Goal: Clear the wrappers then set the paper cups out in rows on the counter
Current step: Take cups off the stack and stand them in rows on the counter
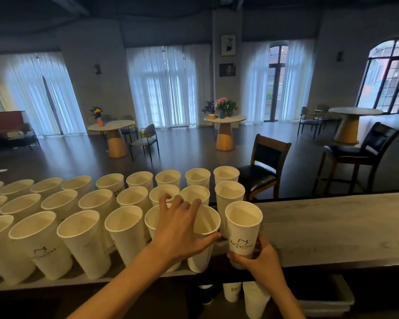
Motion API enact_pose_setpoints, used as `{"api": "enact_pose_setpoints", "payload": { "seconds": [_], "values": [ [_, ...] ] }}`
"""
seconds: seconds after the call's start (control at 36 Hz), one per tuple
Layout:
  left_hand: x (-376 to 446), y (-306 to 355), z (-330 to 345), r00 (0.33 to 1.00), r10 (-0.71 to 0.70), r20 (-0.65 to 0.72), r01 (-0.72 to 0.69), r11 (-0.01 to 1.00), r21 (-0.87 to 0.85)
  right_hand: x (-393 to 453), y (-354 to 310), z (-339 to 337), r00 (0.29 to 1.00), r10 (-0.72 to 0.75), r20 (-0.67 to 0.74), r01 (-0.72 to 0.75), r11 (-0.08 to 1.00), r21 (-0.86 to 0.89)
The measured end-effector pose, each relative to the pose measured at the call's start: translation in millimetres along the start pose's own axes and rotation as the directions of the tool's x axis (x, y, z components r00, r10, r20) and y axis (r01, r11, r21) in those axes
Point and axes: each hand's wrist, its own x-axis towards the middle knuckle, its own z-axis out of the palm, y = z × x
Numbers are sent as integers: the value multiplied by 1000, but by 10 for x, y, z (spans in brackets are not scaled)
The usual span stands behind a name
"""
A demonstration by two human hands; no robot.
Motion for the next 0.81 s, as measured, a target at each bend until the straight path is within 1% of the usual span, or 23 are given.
{"api": "enact_pose_setpoints", "payload": {
  "seconds": [0.14,0.39,0.5,0.56,0.72,0.81],
  "values": [
    [-24,1,-43,998,-21,54,20,999,25,-51,34,-21,998,12,69,-9,999,-47],
    [-17,13,-88,997,-8,78,7,1000,18,-151,36,-19,997,3,76,3,997,-73],
    [-15,-22,-76,997,8,78,-9,1000,18,-264,-7,-2,999,-7,44,9,999,-49],
    [-20,-45,-79,996,13,85,-13,1000,2,-322,3,3,1000,17,21,-16,999,-42],
    [-4,-169,-80,991,62,115,-57,997,-46,-539,-40,75,994,27,-102,-31,999,-37],
    [20,-219,-68,990,79,115,-71,995,-74,-669,-126,138,990,45,-133,-51,998,-44]
  ]
}}
